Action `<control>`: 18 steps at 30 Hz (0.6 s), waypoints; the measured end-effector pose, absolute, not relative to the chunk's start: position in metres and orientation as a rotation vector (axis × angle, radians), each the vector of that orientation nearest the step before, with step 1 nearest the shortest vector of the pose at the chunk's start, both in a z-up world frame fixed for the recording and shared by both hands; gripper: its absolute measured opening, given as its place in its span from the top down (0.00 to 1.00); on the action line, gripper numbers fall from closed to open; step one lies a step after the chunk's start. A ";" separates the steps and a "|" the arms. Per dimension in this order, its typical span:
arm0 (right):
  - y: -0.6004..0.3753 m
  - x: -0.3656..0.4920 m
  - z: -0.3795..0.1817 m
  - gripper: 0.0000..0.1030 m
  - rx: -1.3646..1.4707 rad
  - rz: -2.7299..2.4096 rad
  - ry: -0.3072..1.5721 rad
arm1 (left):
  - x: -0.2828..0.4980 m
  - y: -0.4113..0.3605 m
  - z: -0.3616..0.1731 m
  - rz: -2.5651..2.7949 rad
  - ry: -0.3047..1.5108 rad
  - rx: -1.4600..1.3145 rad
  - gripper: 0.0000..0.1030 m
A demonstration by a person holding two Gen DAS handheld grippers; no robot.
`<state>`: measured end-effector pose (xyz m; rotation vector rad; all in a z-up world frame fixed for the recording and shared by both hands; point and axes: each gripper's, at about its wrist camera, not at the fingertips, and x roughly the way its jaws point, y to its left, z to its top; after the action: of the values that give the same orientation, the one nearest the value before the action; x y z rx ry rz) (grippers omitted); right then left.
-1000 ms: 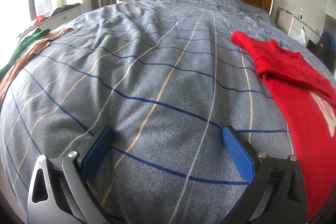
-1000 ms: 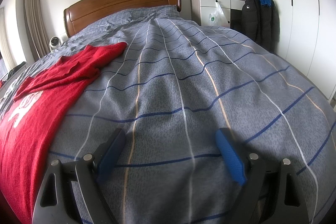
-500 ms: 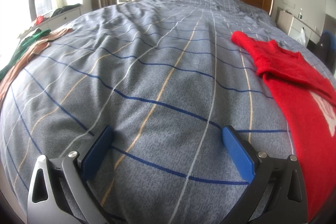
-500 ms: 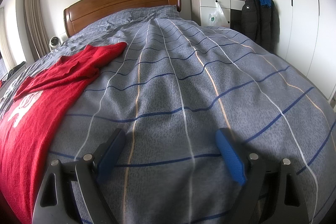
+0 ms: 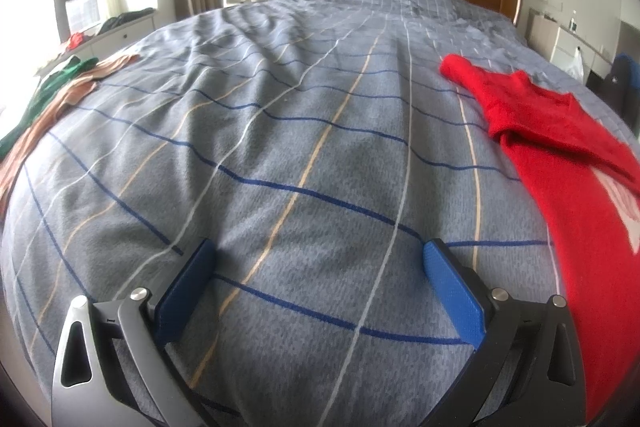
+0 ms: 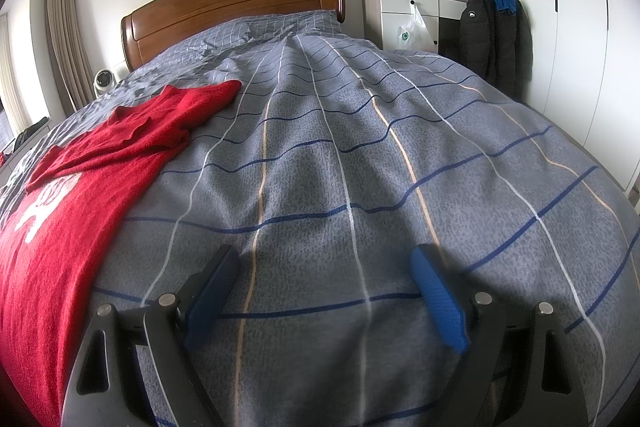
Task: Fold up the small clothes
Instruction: 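Open the left gripper and withdraw from the folded sweater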
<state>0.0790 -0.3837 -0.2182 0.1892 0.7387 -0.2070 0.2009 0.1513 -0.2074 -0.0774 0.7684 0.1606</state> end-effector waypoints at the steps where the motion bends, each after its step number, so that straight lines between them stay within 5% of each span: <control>1: -0.384 0.079 -0.218 0.16 0.189 -0.207 0.739 | 0.201 0.152 -0.207 0.162 0.776 -0.074 0.00; 18: -0.390 0.069 -0.201 0.15 0.220 -0.178 0.823 | 0.129 0.158 -0.183 0.014 0.883 -0.172 0.01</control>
<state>0.0688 -0.3903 -0.2009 0.2195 0.8226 -0.1775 0.1287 0.1577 -0.1828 -0.1719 0.8834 0.0140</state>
